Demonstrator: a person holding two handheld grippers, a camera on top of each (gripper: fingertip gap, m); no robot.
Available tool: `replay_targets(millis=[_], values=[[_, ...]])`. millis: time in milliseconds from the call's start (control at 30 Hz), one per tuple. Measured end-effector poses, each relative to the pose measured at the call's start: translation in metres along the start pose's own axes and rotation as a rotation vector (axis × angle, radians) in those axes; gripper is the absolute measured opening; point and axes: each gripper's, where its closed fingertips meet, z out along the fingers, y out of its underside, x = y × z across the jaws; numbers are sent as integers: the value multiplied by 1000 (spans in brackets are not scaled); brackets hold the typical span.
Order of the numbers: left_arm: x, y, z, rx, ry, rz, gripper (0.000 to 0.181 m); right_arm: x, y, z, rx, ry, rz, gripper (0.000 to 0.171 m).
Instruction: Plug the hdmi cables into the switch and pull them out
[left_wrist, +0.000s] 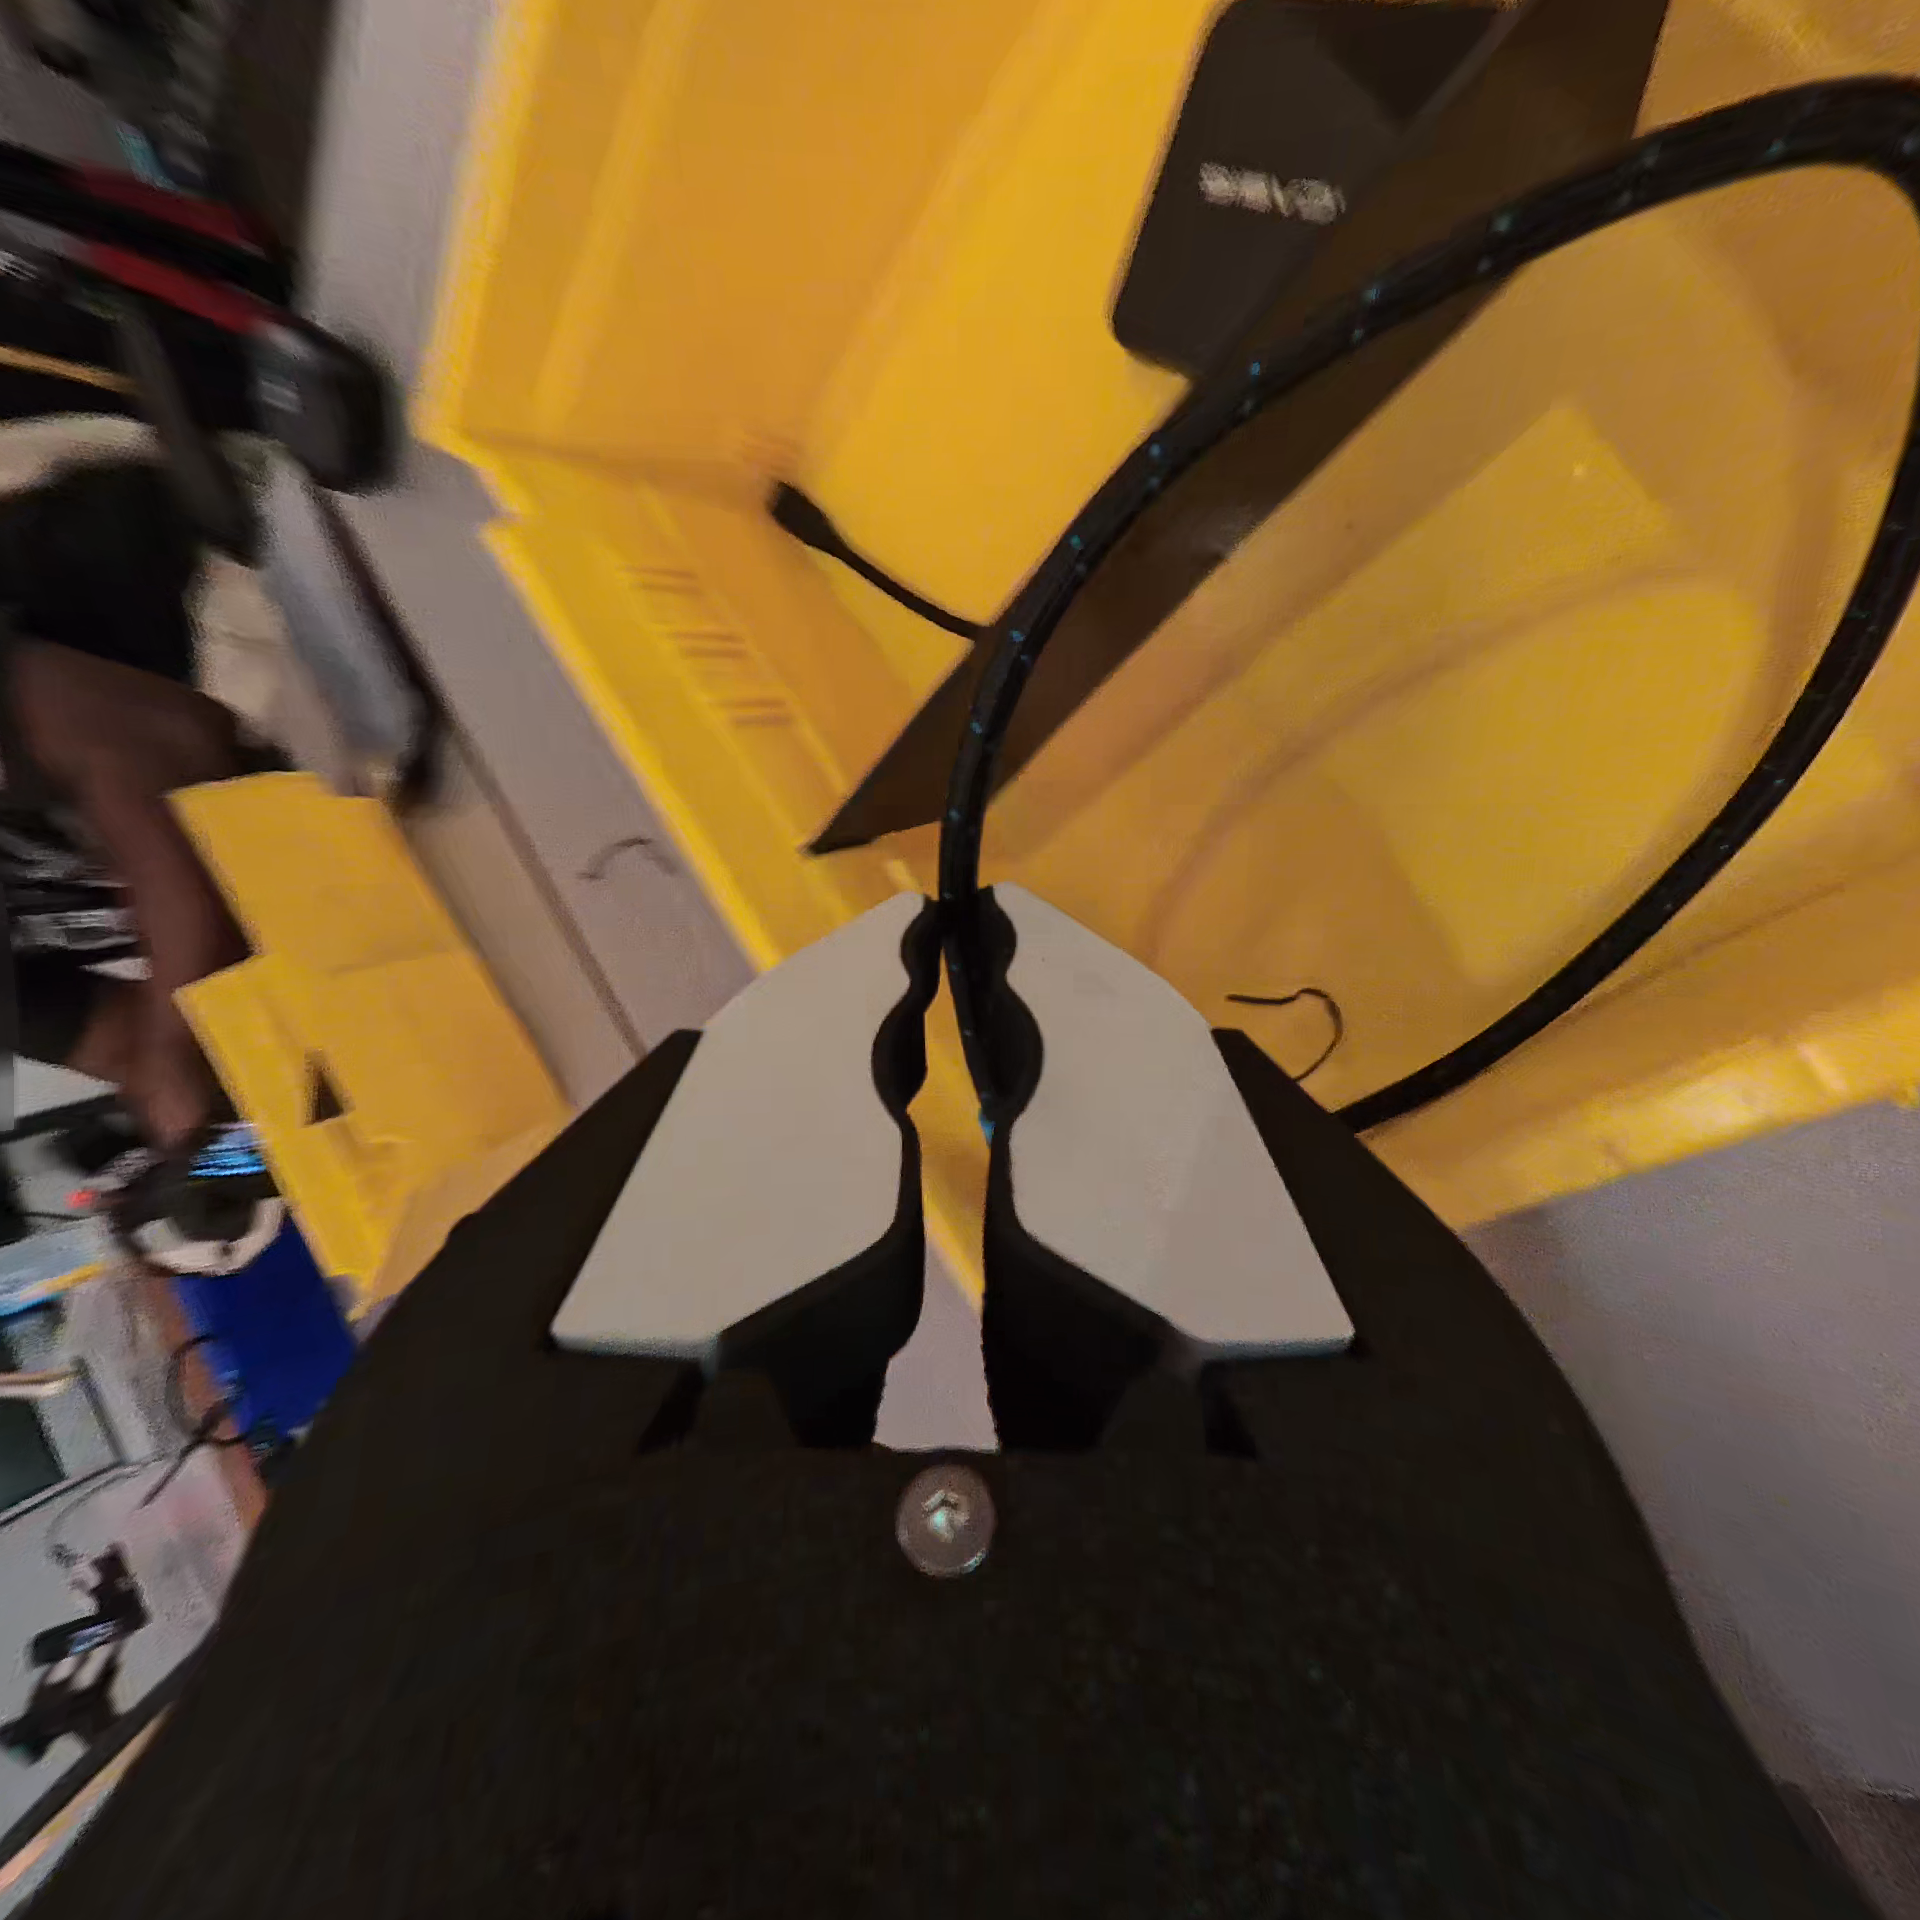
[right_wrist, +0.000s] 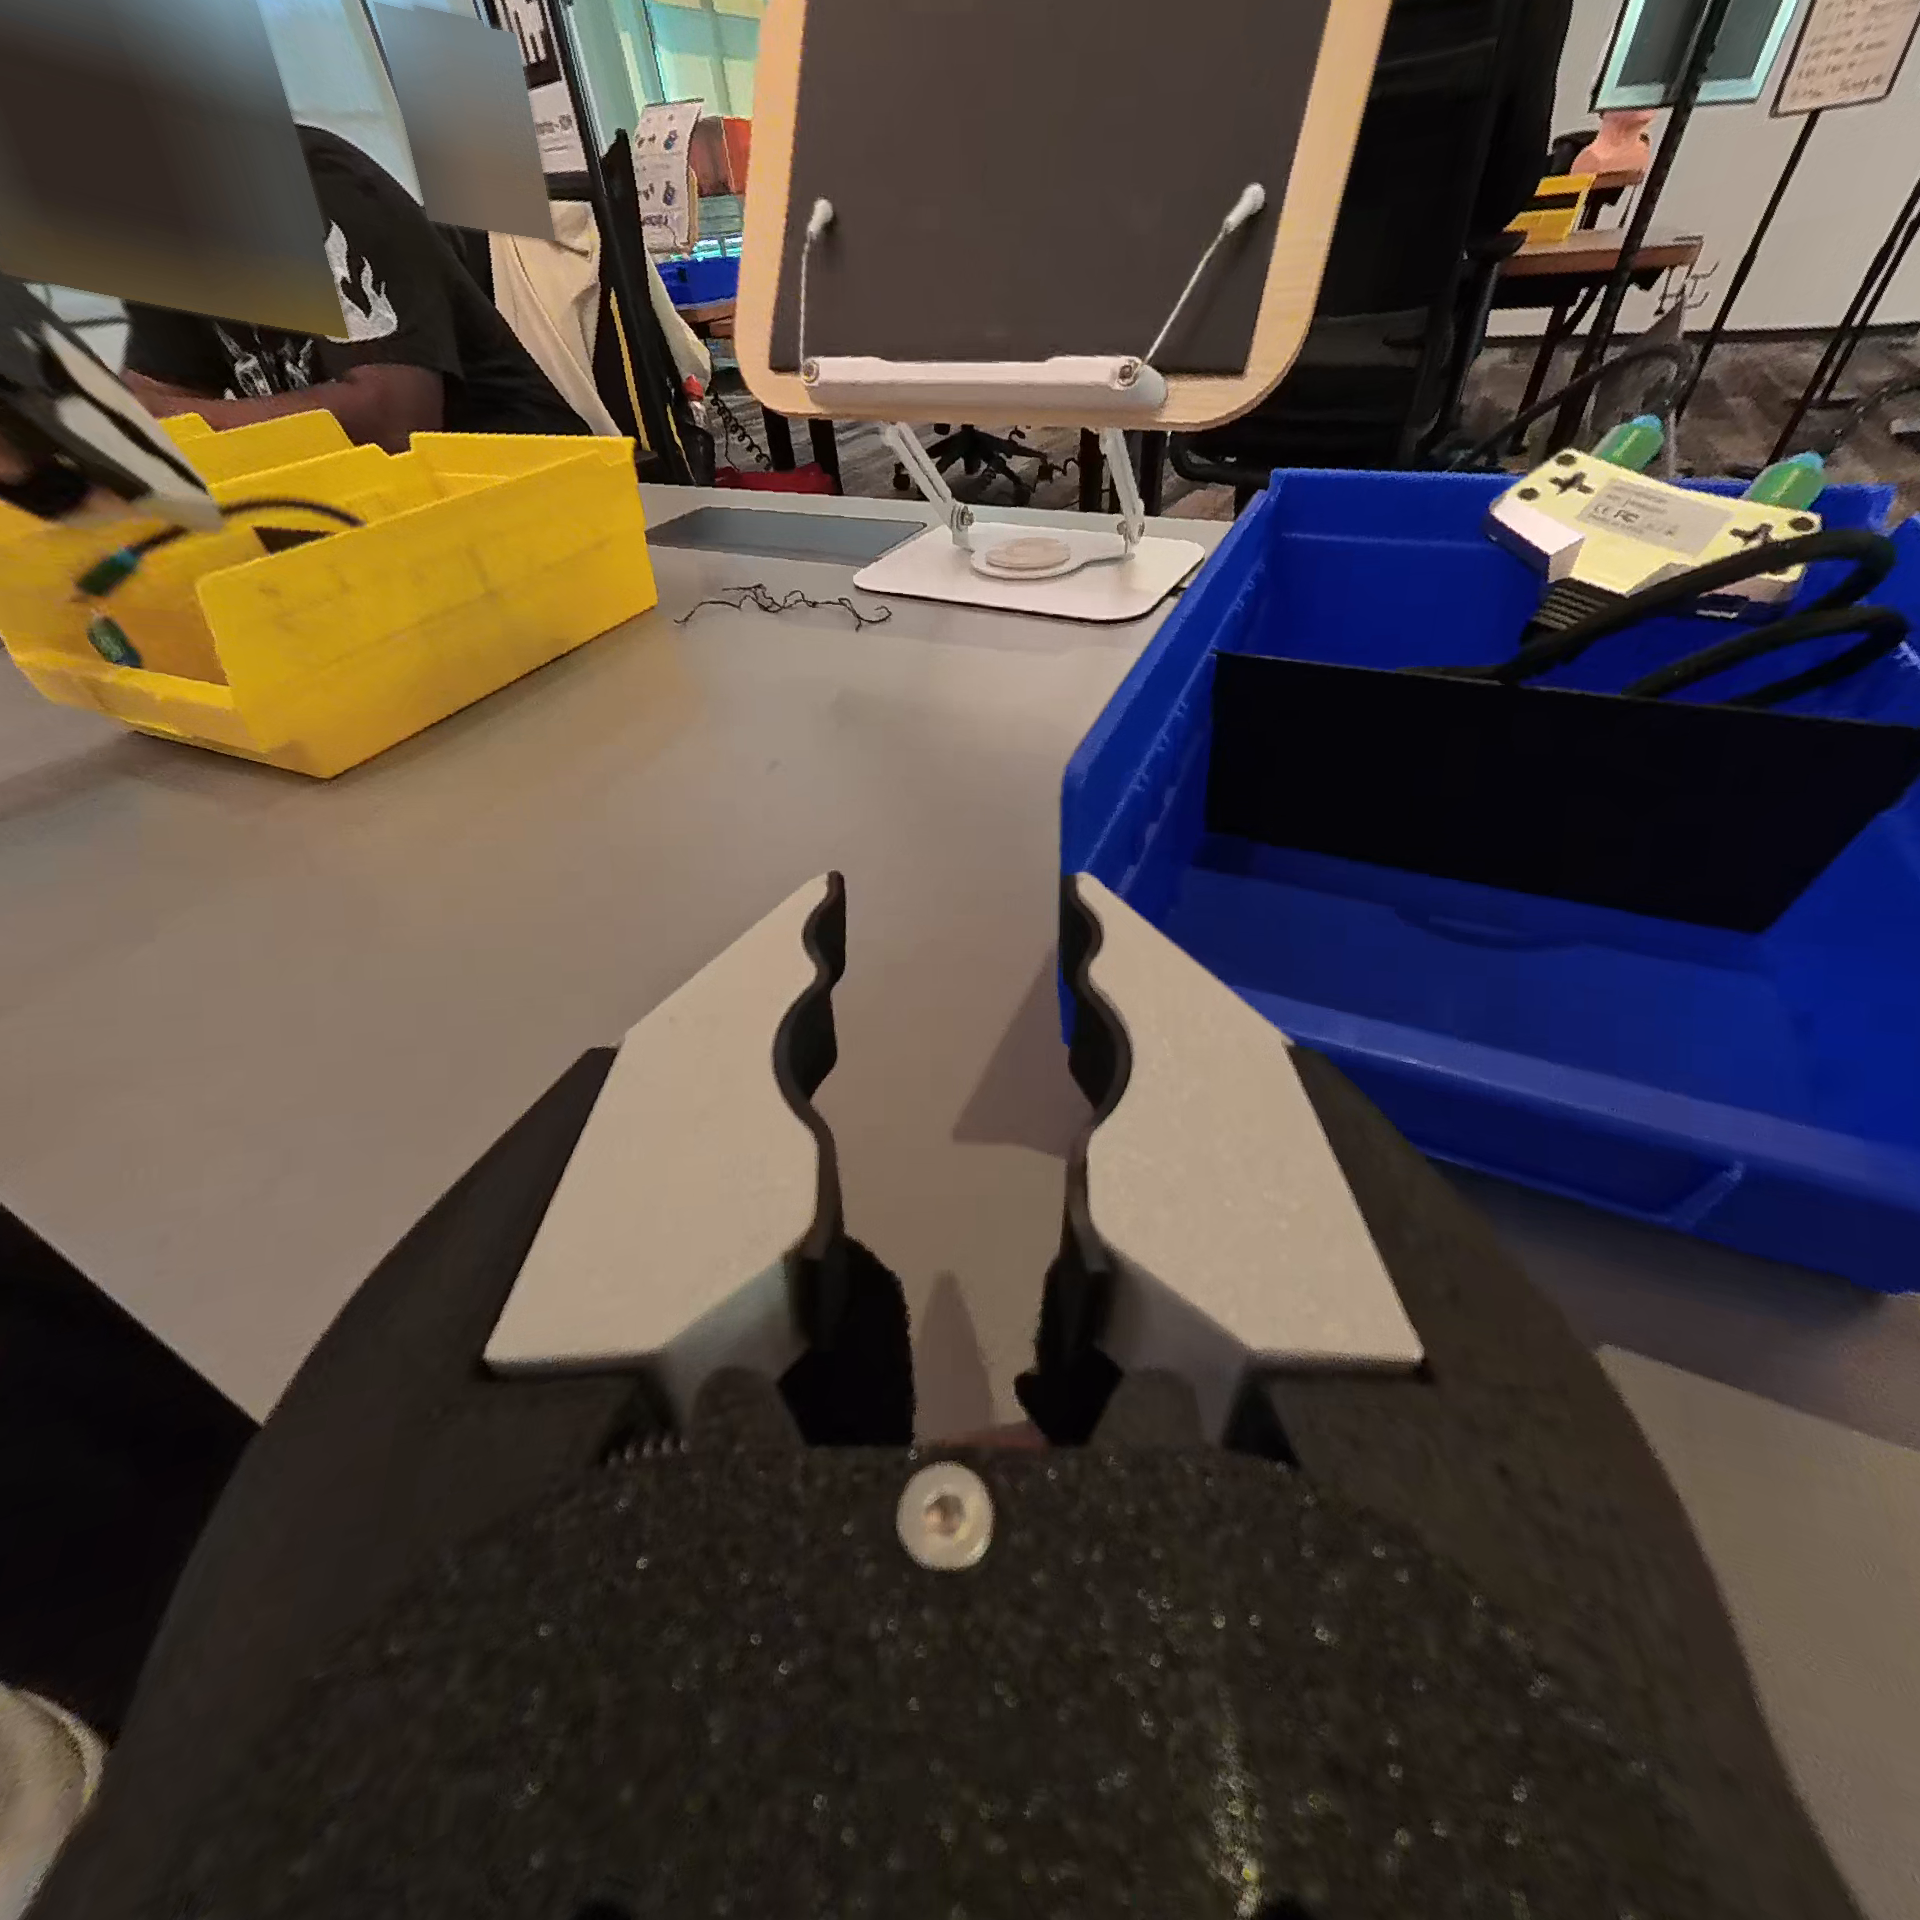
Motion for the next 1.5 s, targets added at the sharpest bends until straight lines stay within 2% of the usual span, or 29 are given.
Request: replay_targets(millis=[33,133,233,333,400,500,567,667,733,800,867,967,1000,1067,1133,1233,1300,1367,1500], values=[[-10,-6,-20,43,-44,8,6,-1,0,0,2,-2,-2,40],[-41,-27,-85,189,-150,16,6,-3,-2,-1,9,-2,-18,40],[-56,-55,-155,358,-184,29,6,-4,-3,-2,14,0,-37,40],[-36,-93,-210,514,-109,144,6,-5,-6,-4,32,-3,-26,39],[1,-121,-227,573,-27,276,6,-5,-8,-5,40,-6,-12,39],[93,-154,-223,630,129,674,6,-4,-8,-6,44,-4,-9,39],[145,-175,-207,639,158,877,6,-4,-9,-6,48,-6,-7,38],[223,-196,-176,653,331,1106,6,-5,-9,-6,47,-6,-15,38],[259,-209,-143,594,372,1212,6,-6,-9,-8,48,-2,-31,38],[285,-220,-111,543,402,1288,6,-7,-10,-9,51,-4,-43,38],[310,-225,-93,507,493,1290,6,-8,-8,-11,46,-7,-48,38],[337,-225,-93,494,695,1209,8,-7,-5,-15,37,-3,-58,38],[340,-223,-99,500,764,1165,14,-6,-4,-17,35,-1,-62,38],[330,-223,-117,529,869,1041,27,-4,-2,-20,28,7,-64,38],[299,-223,-138,592,945,904,27,-2,0,-23,25,10,-52,38],[212,-220,-143,679,863,712,30,-1,2,-24,18,3,-23,38],[142,-211,-121,654,723,584,35,-3,3,-23,12,-4,-15,38],[80,-193,-91,559,630,463,37,-6,6,-19,0,-15,-16,38],[3,-151,-9,238,544,209,43,-13,7,-5,-17,-41,-41,38]])
